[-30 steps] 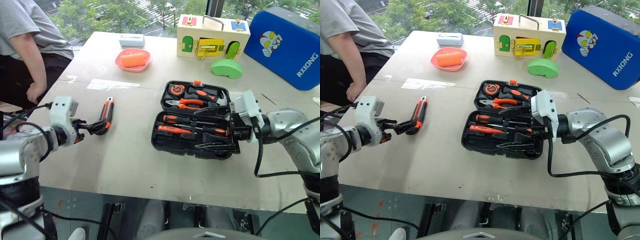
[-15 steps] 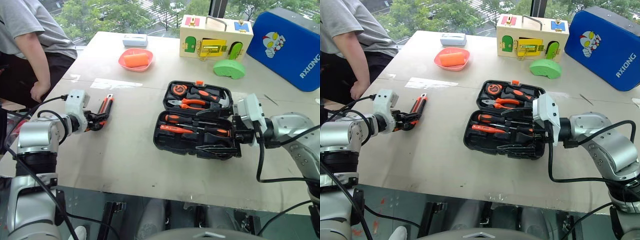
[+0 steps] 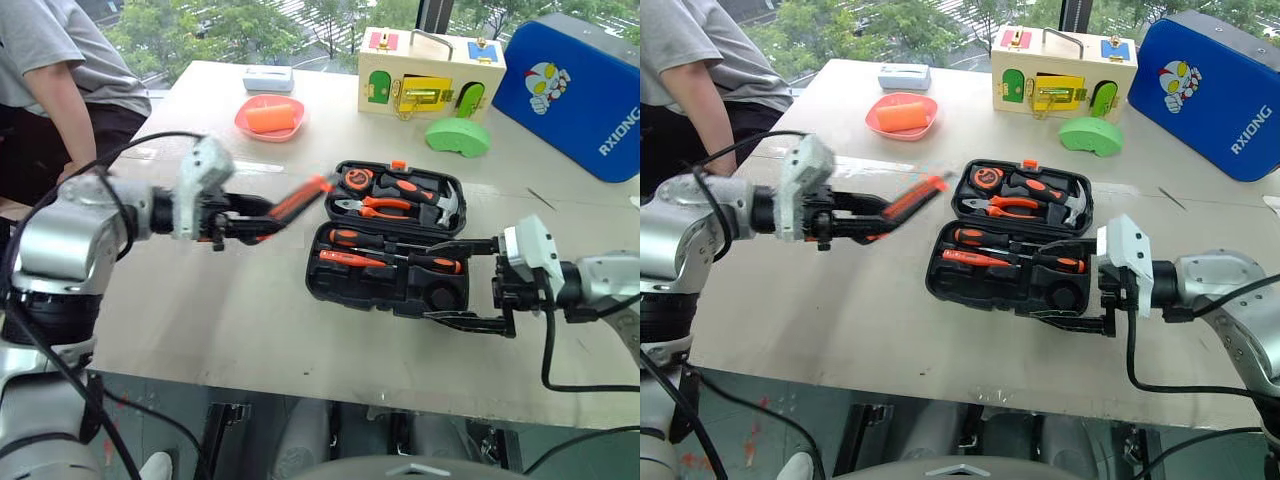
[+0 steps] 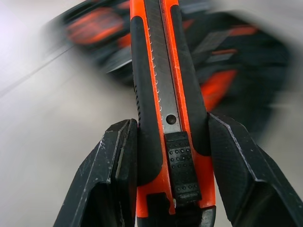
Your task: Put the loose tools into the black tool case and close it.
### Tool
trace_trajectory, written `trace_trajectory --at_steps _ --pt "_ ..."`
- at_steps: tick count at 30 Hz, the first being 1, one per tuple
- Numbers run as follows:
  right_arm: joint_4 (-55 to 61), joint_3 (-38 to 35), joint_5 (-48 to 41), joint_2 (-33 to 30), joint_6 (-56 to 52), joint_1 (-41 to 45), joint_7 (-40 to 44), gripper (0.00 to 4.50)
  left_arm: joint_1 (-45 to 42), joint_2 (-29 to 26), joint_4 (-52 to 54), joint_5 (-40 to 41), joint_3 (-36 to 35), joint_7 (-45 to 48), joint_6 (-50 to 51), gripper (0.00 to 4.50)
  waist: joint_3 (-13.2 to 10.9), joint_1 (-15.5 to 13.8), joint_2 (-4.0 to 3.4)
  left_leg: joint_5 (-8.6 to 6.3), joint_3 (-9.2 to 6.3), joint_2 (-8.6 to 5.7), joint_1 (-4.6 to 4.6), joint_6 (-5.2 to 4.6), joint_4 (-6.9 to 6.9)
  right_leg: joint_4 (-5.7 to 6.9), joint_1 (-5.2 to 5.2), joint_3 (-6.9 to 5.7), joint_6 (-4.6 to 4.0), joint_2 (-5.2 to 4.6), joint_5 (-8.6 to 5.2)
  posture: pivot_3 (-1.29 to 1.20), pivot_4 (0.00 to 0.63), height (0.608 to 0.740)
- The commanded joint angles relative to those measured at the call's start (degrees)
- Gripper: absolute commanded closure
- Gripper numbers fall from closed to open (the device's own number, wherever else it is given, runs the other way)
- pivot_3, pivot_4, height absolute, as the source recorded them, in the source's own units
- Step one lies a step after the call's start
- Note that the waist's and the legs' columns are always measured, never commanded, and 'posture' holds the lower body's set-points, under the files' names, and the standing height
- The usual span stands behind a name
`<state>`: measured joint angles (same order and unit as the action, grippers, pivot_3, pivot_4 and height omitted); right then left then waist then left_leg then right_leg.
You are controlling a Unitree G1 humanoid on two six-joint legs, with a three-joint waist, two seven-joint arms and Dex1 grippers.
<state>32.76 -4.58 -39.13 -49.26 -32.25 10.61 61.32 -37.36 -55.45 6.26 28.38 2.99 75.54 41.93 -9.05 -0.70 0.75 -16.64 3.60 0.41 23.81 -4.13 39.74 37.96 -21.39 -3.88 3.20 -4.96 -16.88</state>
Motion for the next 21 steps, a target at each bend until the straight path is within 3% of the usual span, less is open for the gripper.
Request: trace_trajectory --at_steps 1,3,10,21 --pt "4.1 -3.8 -1.2 -0.9 -0.2 -2.5 -2.1 0.0 -4.1 2.7 -0.6 -4.0 9.7 9.0 -7.5 2.69 0.0 0.2 -0.05 0.0 0.05 0.01 -0.06 0.0 0.0 0.04 0.01 0.08 0.0 0.04 0.0 0.0 0.15 0.735" --pt "5.9 -4.8 -1.4 -0.9 -0.8 -4.1 -3.8 0.0 -8.1 6.3 -5.3 -8.3 15.9 12.9 -12.9 2.69 0.0 -0.3 -0.06 0.0 0.04 0.01 -0.08 0.0 0.0 0.07 0.03 0.03 0.0 0.27 0.0 0.0 0.15 0.735" --pt "11.1 -7.3 -2.5 -0.8 -2.9 -8.5 -9.2 0.0 -16.0 14.9 -20.1 -16.0 25.3 17.0 -24.2 2.69 0.0 -0.1 -0.04 0.0 0.04 0.06 0.05 -0.03 0.12 0.06 -0.04 0.14 0.0 0.4 -0.01 0.0 0.15 0.735" --pt "13.7 -9.6 -3.1 -0.8 -3.2 -12.6 -12.8 0.0 -19.1 17.3 -25.0 -16.6 32.3 17.0 -28.8 2.69 0.0 -0.1 -0.04 -0.01 -0.02 0.07 0.08 -0.05 0.15 0.07 -0.04 0.2 0.01 0.38 0.0 0.0 0.15 0.735"
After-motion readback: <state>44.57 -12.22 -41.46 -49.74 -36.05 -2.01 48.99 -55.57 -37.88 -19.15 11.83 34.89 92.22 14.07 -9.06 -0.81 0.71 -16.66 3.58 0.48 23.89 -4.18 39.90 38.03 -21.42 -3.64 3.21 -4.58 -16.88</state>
